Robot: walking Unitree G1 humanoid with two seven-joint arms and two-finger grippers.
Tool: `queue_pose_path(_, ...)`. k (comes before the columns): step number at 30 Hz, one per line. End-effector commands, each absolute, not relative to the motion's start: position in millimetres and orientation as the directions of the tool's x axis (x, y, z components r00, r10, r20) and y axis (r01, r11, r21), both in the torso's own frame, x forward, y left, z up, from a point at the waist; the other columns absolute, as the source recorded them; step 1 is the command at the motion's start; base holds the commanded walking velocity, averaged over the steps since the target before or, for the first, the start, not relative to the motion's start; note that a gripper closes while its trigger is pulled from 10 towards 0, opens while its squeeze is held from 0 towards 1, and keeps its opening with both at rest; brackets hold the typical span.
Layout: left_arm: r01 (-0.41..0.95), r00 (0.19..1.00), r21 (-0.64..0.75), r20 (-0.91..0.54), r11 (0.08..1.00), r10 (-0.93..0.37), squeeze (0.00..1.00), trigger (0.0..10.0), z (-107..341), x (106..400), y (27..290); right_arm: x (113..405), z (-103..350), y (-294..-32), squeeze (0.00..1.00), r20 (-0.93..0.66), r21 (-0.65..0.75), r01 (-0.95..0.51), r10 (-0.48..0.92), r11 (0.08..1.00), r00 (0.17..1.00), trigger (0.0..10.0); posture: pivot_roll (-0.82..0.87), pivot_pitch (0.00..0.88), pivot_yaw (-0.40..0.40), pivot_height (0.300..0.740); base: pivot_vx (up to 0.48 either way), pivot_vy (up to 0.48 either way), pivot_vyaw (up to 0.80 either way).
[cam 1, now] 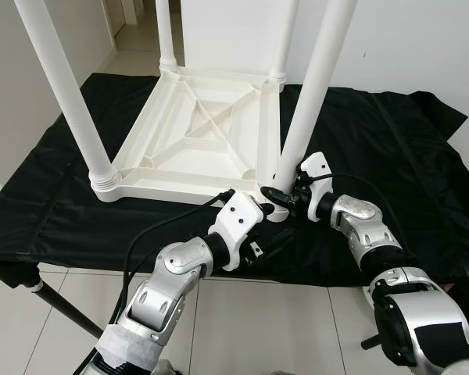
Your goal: Building children table
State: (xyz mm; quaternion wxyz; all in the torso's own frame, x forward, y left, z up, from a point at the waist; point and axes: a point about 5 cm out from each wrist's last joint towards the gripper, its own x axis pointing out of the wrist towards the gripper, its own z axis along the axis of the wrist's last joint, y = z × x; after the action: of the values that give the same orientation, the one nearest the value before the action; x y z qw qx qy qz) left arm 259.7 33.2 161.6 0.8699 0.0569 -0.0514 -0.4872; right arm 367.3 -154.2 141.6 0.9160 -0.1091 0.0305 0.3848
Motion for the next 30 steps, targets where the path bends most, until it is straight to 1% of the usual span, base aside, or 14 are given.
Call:
queue_pose_path(1, 0.833, 0.537, 0.145, 0.028, 0.535, -0.843, 0.00, 10.0, 161, 262, 33, 371, 143, -160, 0.00, -0.131, -0.210, -0.643, 0.631, 0.736, 0.765, 10.0, -0.08, 0.035, 0.009, 0.740, 0.000, 0.000, 0.00)
queue_pose_path(2, 0.833, 0.537, 0.145, 0.028, 0.535, -0.843, 0.00, 10.0, 161, 262, 33, 371, 143, -160, 0.00, -0.131, -0.210, -0.643, 0.631, 0.736, 0.765, 10.0, -0.08, 0.035, 0.009, 0.740, 0.000, 0.000, 0.00)
queue_pose_path(4, 0.835, 0.533, 0.141, 0.029, 0.531, -0.846, 0.00, 10.0, 160, 261, 31, 373, 145, -164, 0.00, -0.089, -0.226, -0.532, 0.527, 0.816, 0.845, 10.0, -0.10, 0.043, 0.005, 0.740, 0.000, 0.000, 0.00)
queue_pose_path(8, 0.836, 0.531, 0.140, 0.030, 0.530, -0.847, 0.00, 10.0, 160, 261, 31, 372, 146, -163, 0.00, -0.072, -0.221, -0.511, 0.508, 0.831, 0.858, 10.0, -0.10, 0.044, 0.005, 0.740, 0.000, 0.000, 0.00)
queue_pose_path(9, 0.840, 0.526, 0.135, 0.032, 0.525, -0.850, 0.00, 10.0, 160, 260, 29, 369, 147, -159, 0.00, -0.022, -0.192, -0.422, 0.426, 0.886, 0.904, 10.0, -0.11, 0.051, 0.006, 0.740, 0.000, 0.000, 0.00)
queue_pose_path(11, 0.843, 0.522, 0.131, 0.032, 0.521, -0.852, 0.00, 10.0, 159, 259, 27, 364, 147, -157, 0.00, 0.004, -0.139, -0.332, 0.336, 0.933, 0.942, 10.0, -0.11, 0.053, 0.003, 0.740, 0.000, 0.000, 0.00)
queue_pose_path(12, 0.843, 0.522, 0.131, 0.032, 0.521, -0.852, 0.00, 10.0, 159, 259, 27, 364, 147, -157, 0.00, 0.004, -0.139, -0.332, 0.336, 0.933, 0.942, 10.0, -0.11, 0.053, 0.003, 0.740, 0.000, 0.000, 0.00)
queue_pose_path(13, 0.844, 0.520, 0.130, 0.032, 0.520, -0.853, 0.00, 10.0, 159, 259, 27, 359, 145, -155, 0.00, 0.016, -0.106, -0.262, 0.265, 0.959, 0.964, 10.0, -0.11, 0.055, 0.003, 0.740, 0.000, 0.000, 0.00)
queue_pose_path(19, 0.845, 0.521, 0.128, 0.030, 0.520, -0.853, 0.00, 10.0, 158, 259, 27, 348, 141, -145, 0.00, 0.045, -0.094, -0.141, 0.146, 0.986, 0.988, 10.0, -0.11, 0.055, 0.003, 0.740, 0.000, 0.000, 0.00)
queue_pose_path(20, 0.845, 0.521, 0.128, 0.029, 0.520, -0.853, 0.00, 10.0, 158, 259, 27, 342, 141, -139, 0.00, 0.058, -0.079, -0.074, 0.079, 0.994, 0.995, 10.0, -0.11, 0.057, 0.000, 0.740, 0.000, 0.000, 0.00)
queue_pose_path(21, 0.845, 0.521, 0.128, 0.029, 0.520, -0.853, 0.00, 10.0, 158, 259, 27, 342, 141, -139, 0.00, 0.058, -0.079, -0.074, 0.079, 0.994, 0.995, 10.0, -0.11, 0.057, 0.000, 0.740, 0.000, 0.000, 0.00)
queue_pose_path(23, 0.845, 0.521, 0.127, 0.030, 0.520, -0.853, 0.00, 10.0, 158, 258, 27, 332, 143, -131, 0.00, 0.080, -0.061, 0.044, -0.039, 0.997, 0.996, 10.0, -0.11, 0.059, -0.004, 0.740, 0.000, 0.000, 0.00)
queue_pose_path(24, 0.845, 0.521, 0.126, 0.031, 0.520, -0.853, 0.00, 10.0, 158, 258, 27, 328, 144, -123, 0.00, 0.080, -0.040, 0.068, -0.065, 0.997, 0.995, 10.0, -0.11, 0.059, -0.004, 0.740, 0.000, 0.000, 0.00)
queue_pose_path(30, 0.846, 0.520, 0.122, 0.030, 0.520, -0.854, 0.00, 10.0, 157, 257, 26, 327, 151, -120, 0.00, 0.093, -0.003, 0.054, -0.054, 0.999, 0.994, 10.0, -0.11, 0.062, -0.005, 0.740, 0.000, 0.000, 0.00)
